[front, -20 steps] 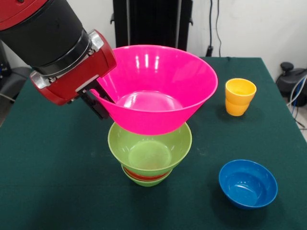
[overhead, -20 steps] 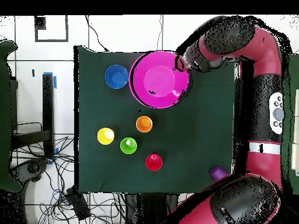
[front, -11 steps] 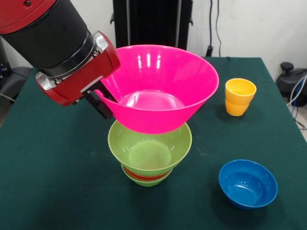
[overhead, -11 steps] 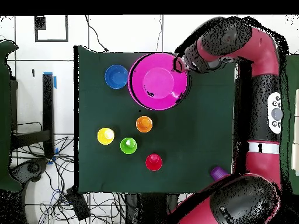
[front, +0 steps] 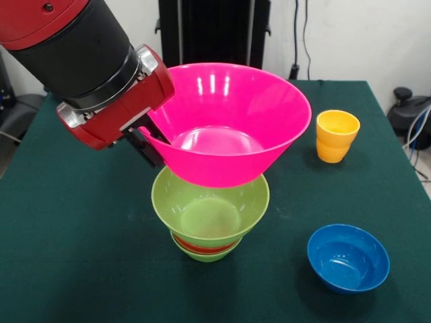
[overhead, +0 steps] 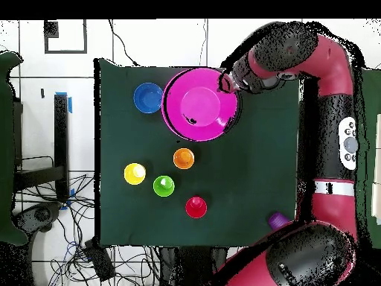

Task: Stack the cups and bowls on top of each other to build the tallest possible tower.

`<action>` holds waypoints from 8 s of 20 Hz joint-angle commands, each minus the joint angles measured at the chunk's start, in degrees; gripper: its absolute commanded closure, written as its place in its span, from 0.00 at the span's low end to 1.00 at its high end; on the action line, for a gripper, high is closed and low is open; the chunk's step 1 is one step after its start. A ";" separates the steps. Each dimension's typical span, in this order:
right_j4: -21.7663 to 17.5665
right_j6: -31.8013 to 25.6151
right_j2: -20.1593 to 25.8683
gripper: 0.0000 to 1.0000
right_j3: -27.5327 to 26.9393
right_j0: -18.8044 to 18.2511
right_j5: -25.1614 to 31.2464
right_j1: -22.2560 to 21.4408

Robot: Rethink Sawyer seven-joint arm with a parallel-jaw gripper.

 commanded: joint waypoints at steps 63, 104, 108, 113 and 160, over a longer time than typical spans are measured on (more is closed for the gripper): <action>-1.26 -13.87 -0.86 1.00 -4.67 3.98 -4.74 4.25; -6.61 -25.51 -2.19 1.00 -14.43 6.19 3.03 7.54; -6.68 -26.58 -2.89 1.00 -13.79 6.08 4.14 6.99; -6.04 -25.60 -2.28 1.00 -14.75 6.43 5.27 7.19; -4.97 -19.32 -3.36 1.00 -11.61 6.74 8.99 4.35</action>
